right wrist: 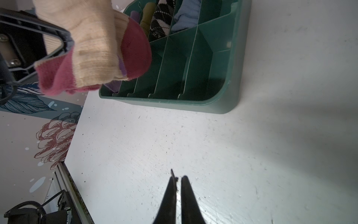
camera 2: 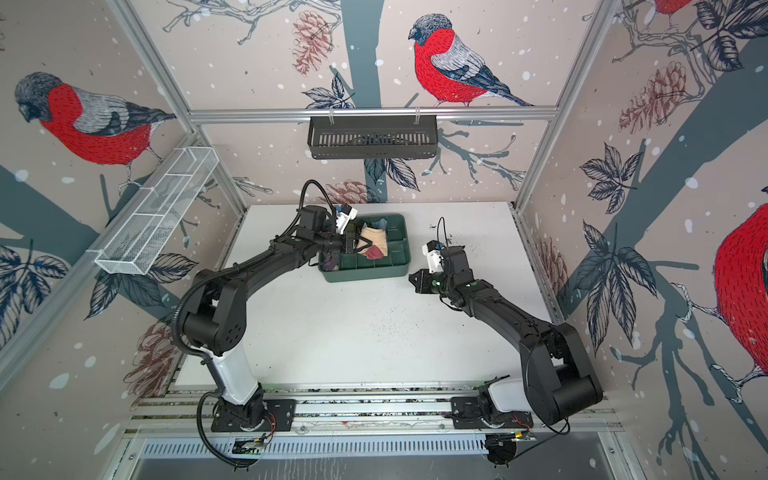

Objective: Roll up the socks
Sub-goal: 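Lift the rolled sock with the left gripper and carry it over the green tray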

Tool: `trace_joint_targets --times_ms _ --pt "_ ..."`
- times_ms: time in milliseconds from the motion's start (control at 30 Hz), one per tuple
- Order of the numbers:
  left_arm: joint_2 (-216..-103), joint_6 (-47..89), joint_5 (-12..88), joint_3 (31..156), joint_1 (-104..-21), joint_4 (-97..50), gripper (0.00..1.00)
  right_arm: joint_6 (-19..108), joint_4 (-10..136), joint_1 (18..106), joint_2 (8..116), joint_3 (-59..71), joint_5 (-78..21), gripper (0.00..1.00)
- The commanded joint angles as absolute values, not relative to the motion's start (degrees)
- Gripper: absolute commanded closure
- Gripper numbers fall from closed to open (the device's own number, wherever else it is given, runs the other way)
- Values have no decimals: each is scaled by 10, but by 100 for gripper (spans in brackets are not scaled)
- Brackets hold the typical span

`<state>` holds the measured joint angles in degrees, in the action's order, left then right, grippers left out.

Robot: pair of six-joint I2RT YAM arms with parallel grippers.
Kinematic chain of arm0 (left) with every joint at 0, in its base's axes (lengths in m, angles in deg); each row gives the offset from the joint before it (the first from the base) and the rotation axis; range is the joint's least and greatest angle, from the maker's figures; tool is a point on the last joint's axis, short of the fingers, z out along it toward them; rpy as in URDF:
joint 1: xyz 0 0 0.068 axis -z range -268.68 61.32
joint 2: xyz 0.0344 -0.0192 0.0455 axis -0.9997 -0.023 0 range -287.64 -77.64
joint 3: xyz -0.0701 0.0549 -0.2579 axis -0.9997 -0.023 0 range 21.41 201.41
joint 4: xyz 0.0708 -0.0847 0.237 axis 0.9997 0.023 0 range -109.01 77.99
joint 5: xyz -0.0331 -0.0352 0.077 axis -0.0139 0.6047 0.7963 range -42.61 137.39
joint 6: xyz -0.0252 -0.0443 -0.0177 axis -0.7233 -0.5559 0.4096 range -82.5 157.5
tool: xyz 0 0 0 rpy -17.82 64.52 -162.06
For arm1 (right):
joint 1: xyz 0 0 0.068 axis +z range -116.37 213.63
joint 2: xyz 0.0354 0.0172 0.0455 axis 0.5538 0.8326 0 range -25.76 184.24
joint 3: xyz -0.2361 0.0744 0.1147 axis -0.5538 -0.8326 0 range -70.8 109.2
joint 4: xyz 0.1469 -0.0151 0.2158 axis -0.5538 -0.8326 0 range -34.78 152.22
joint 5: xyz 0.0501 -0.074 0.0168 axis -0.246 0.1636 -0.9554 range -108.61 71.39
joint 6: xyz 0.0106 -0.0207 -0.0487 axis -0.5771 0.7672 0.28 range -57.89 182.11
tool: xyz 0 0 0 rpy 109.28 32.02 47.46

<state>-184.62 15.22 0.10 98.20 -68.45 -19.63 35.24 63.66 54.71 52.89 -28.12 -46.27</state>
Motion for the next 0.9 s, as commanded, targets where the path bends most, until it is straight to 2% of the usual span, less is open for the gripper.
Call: trace_joint_targets --times_ms 0,467,867 --pt "-1860 155 -35 994 -695 -213 100 355 644 547 526 -277 -464 90" --pt "-1892 238 44 994 -750 -71 100 356 646 547 537 -278 -465 90" --pt "-1894 269 200 1019 -750 24 100 355 650 547 544 -277 -469 90"
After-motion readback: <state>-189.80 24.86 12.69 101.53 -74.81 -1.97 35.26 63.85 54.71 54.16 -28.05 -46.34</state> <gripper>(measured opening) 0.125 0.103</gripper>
